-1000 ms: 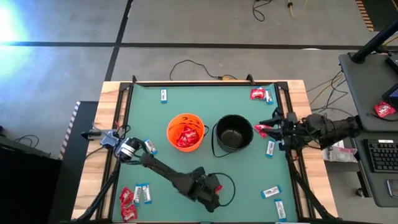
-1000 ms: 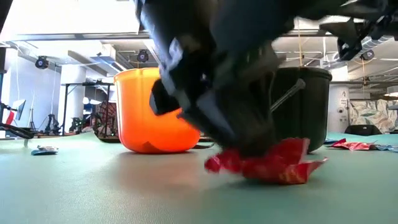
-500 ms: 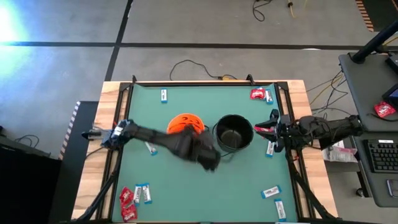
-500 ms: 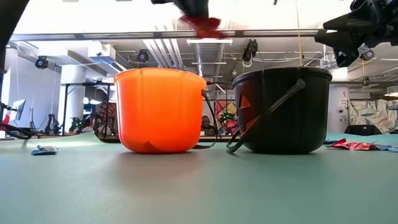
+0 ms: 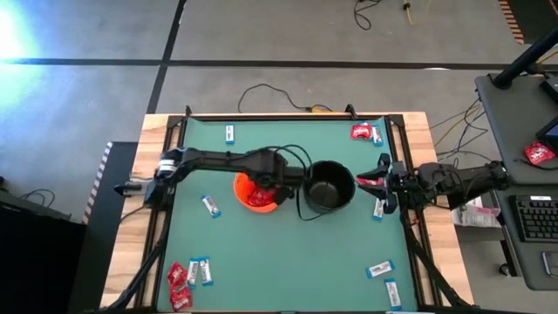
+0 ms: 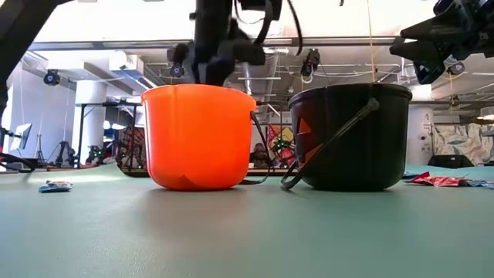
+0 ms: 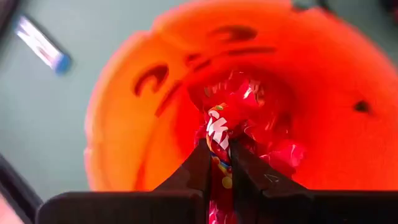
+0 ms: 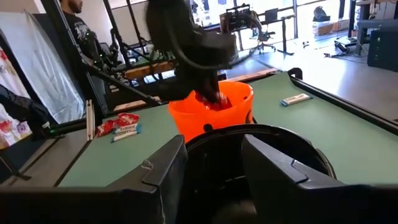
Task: Sort candy by brand, put in halloween buckets
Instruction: Put the red candy into the orange bucket
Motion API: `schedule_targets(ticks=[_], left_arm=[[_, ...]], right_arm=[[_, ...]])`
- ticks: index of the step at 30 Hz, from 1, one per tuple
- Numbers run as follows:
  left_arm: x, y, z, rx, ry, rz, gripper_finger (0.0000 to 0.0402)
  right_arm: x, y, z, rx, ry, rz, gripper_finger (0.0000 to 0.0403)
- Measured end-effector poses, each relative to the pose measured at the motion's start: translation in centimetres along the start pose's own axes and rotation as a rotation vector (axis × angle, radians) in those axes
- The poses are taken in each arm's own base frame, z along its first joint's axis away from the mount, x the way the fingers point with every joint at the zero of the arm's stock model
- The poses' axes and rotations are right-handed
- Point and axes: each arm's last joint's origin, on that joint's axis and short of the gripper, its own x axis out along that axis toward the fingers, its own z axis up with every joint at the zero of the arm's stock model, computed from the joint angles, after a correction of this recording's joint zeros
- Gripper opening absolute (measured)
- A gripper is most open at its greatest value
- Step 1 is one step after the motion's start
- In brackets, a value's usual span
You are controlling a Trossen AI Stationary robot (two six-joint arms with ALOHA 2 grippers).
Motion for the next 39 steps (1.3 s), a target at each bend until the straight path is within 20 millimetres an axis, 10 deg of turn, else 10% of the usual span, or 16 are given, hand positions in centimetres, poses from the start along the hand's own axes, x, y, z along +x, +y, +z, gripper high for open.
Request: schedule_targets(ticks=[7,22,39], left_arm=[[2.1,-0.1,-0.8,-0.172,0.127,-0.082,0.0043],[-9.4,1.6,-0.3,-0.398,-0.097,-0.249,0.0227],[-13.4,2.9,-3.2,-0.469,-0.098,-0.384,0.0231]], right_arm=[[0.0,0.0,0.0,-0.001,0.003,-0.001,0.0145],[0.0,0.0,0.0,-0.001,0.003,-0.001,0.0145],[0.0,0.0,0.0,-0.001,0.003,-0.001,0.0148]])
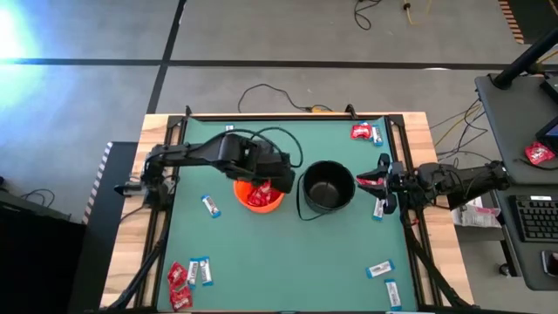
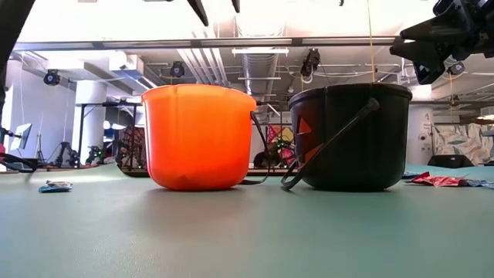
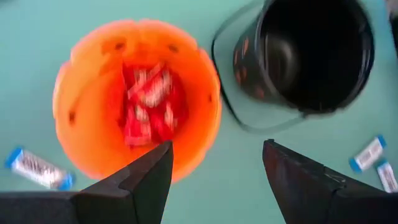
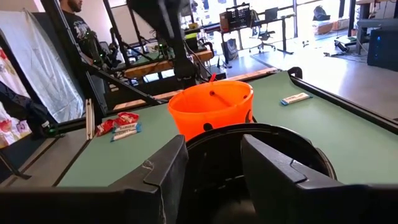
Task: Sort candy by brand, put in halloween buckets
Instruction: Put the red candy into the orange bucket
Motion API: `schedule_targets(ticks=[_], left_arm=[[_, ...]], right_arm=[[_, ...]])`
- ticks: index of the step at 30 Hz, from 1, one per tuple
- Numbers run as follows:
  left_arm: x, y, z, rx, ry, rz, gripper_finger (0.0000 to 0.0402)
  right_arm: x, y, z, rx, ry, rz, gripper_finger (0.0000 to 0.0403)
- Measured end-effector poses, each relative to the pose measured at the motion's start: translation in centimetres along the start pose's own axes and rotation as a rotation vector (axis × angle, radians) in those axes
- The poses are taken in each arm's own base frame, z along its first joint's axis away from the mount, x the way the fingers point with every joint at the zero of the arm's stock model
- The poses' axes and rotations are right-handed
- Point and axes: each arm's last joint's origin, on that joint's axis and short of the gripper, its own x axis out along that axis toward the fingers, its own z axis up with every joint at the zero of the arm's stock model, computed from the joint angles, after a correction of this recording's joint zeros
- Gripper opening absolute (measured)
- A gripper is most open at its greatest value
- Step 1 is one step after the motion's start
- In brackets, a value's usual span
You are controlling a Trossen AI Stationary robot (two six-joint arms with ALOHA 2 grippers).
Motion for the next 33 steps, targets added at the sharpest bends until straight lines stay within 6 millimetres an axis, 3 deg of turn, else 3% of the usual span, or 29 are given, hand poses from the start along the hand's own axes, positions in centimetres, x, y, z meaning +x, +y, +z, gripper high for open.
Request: schedule_targets(ticks=[5,9,12,15,19,25,33], left_arm=[[-2.4,1.1,-5.5,-0.021,0.165,-0.038,0.0231],[-3.3,3.9,-11.3,-0.022,0.403,0.052,0.0231],[-2.8,6.1,-15.7,0.008,0.549,0.126,0.0231],[-2.1,8.1,-18.5,0.042,0.624,0.151,0.0231],[0.9,11.5,-22.2,0.097,0.782,0.372,0.0231],[5.9,13.4,-24.6,0.171,0.808,0.369,0.0231],[11.3,16.1,-25.4,0.27,0.789,0.423,0.0231]], right_arm=[[0.0,0.0,0.0,0.0,0.0,0.0,0.0145],[0.0,0.0,0.0,0.0,0.0,0.0,0.014],[0.0,0.0,0.0,0.0,0.0,0.0,0.0137],[0.0,0.0,0.0,0.0,0.0,0.0,0.0138],[0.0,0.0,0.0,0.0,0.0,0.0,0.0143],[0.0,0.0,0.0,0.0,0.0,0.0,0.0144],[0.0,0.0,0.0,0.0,0.0,0.0,0.0134]])
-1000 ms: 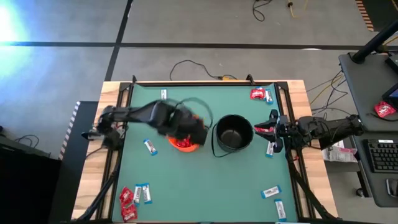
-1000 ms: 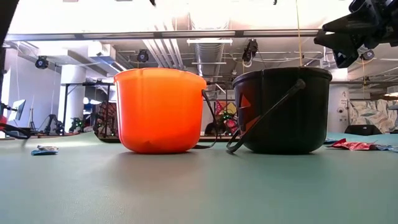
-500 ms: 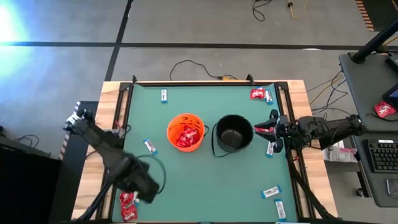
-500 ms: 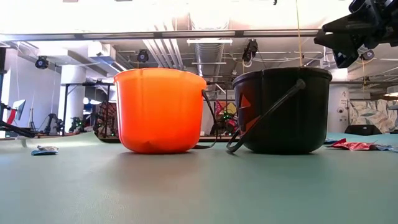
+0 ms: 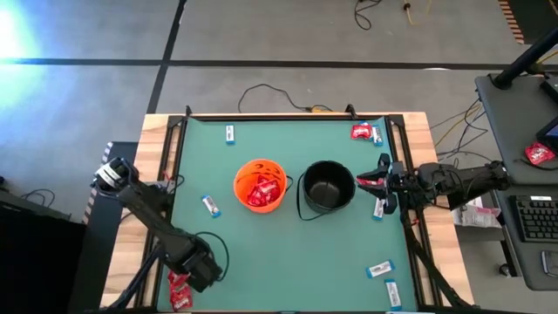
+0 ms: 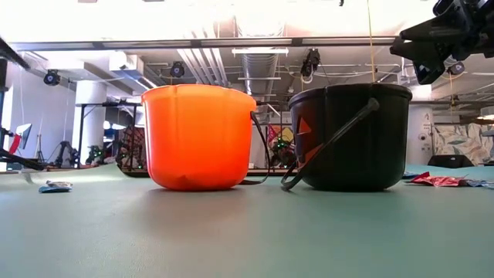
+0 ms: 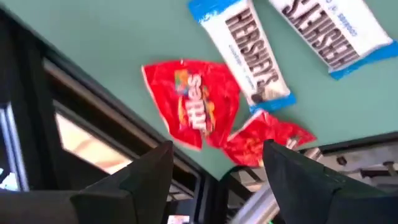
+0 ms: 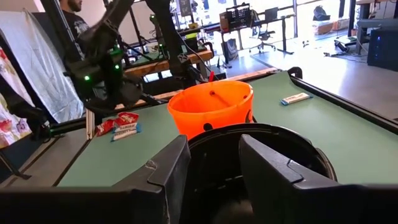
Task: Sort candy by brand, put in halloween buckets
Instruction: Put the red candy into the orange bucket
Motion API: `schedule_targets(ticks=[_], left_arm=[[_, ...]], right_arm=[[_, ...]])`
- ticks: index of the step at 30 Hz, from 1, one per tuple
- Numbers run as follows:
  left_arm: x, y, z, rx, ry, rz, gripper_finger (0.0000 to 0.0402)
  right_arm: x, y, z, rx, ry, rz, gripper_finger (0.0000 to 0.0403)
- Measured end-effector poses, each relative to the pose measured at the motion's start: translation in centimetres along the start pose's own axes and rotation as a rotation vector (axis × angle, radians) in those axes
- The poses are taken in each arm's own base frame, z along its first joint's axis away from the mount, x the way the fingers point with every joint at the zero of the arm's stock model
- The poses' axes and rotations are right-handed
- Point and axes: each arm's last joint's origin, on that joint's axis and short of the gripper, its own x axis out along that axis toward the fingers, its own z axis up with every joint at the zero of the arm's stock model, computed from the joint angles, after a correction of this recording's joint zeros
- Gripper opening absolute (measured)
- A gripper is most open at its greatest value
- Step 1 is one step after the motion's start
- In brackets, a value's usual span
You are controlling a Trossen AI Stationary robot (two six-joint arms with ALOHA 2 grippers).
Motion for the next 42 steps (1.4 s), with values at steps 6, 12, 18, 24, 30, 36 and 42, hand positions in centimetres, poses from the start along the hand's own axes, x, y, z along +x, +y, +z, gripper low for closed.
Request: schedule_targets(ticks=[6,12,18,24,30,36,42], left_arm=[[2.8,1.0,1.8,0.071,0.006,-0.013,0.0231],[4.8,1.8,2.6,0.068,0.078,-0.033,0.0231],[6.8,2.1,3.2,0.044,0.176,0.008,0.0231],[8.3,1.9,3.9,0.074,0.224,0.067,0.0173],[8.1,1.7,3.6,0.119,0.2,0.068,0.004],[5.5,1.0,2.5,0.126,0.012,0.046,0.0021],[0.2,-0.1,1.6,0.183,-0.174,-0.059,0.0007]], right_arm=[[0.0,0.0,0.0,0.0,0.0,0.0,0.0141],[0.0,0.0,0.0,0.0,0.0,0.0,0.0146],[0.0,0.0,0.0,0.0,0.0,0.0,0.0141],[0.0,0.0,0.0,0.0,0.0,0.0,0.0134],[0.0,0.0,0.0,0.0,0.0,0.0,0.0141],[0.0,0.0,0.0,0.0,0.0,0.0,0.0146],[0.0,0.0,0.0,0.0,0.0,0.0,0.0141]])
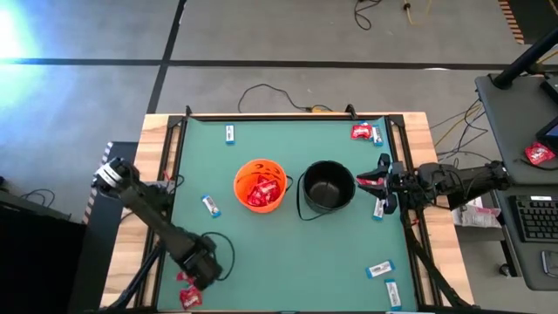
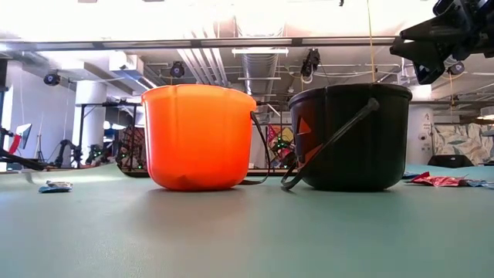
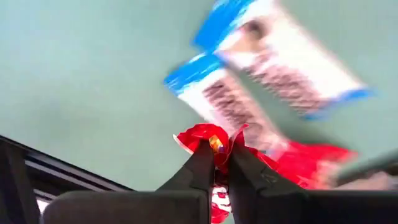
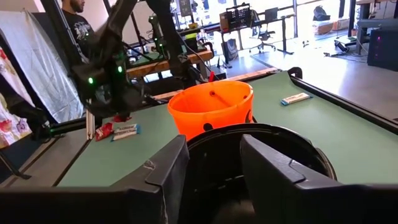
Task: Sort candy by brand, put in halloween buckets
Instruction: Put the red candy into the orange bucket
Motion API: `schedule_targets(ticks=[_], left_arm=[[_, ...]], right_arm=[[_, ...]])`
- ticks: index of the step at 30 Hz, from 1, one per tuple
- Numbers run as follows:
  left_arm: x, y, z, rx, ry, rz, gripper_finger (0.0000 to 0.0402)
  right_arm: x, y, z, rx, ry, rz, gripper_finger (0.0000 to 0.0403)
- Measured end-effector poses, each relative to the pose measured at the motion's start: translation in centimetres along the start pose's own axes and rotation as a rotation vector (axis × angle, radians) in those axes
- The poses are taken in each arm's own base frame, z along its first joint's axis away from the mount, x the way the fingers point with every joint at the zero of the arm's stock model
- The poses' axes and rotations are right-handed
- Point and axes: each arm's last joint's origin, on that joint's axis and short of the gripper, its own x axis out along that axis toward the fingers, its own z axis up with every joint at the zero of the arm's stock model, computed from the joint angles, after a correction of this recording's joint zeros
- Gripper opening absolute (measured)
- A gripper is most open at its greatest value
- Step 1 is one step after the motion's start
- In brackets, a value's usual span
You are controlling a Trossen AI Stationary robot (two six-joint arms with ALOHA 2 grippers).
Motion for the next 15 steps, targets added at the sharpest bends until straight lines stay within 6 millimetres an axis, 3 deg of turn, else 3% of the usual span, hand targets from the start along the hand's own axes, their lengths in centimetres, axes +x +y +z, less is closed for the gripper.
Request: schedule_targets(ticks=[6,12,15], left_arm=[[-6.5,0.4,2.1,0.002,-0.244,0.019,0.0006],[-13.9,-0.3,5.1,0.168,-0.603,-0.07,0.0005],[-18.1,0.2,7.4,0.219,-0.736,-0.078,0.0005]], right_arm=[[0.0,0.0,0.0,0.0,0.0,0.0,0.0134],[0.0,0.0,0.0,0.0,0.0,0.0,0.014],[0.0,0.0,0.0,0.0,0.0,0.0,0.0144]])
